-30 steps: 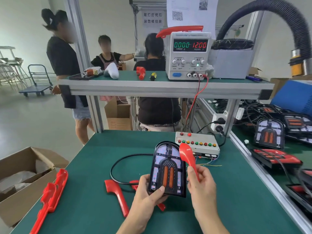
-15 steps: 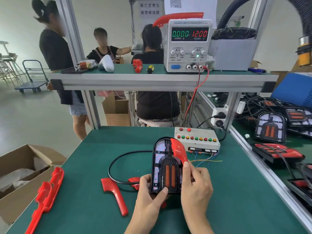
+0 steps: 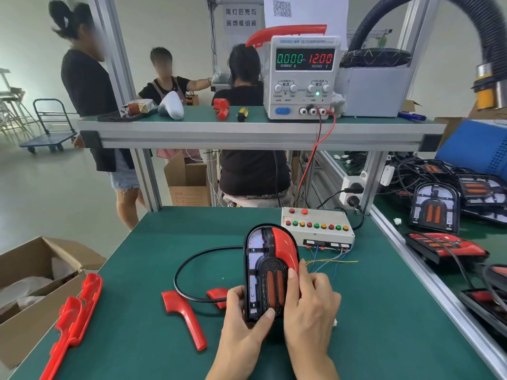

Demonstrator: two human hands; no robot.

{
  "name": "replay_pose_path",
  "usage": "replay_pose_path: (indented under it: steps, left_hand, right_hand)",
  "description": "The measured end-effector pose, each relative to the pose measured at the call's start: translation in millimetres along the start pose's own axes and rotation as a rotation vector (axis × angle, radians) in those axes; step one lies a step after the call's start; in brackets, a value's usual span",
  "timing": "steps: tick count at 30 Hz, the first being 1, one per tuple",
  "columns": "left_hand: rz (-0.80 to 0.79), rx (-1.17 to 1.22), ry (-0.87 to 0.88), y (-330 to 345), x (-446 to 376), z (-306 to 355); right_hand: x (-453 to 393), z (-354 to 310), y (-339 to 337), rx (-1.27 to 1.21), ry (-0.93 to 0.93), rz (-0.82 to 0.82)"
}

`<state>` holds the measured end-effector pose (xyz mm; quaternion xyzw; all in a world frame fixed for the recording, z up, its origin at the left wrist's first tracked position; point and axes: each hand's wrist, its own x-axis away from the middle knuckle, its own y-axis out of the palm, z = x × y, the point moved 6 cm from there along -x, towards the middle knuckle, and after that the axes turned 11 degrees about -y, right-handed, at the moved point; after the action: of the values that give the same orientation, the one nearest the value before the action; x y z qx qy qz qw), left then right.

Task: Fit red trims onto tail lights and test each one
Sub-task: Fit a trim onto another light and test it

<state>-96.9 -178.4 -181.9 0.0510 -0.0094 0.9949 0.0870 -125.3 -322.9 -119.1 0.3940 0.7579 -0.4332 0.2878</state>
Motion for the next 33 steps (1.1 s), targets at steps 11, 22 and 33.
replay_pose_path:
  steps: [11, 22, 33]
  left_hand:
    - [-0.037, 0.130, -0.068, -4, -2, -3]
    - [-0.115, 0.400, -0.134, 2, -3, -3]
    - [-0.113, 0.199, -0.064, 1, 5, 11]
  right_hand:
    - [-9, -1, -3, 0.026, -0.056, -0.270]
    - [-9, 36, 0, -0.769, 0.460, -0.537]
    - [19, 36, 3, -0.944, 0.553, -0.489]
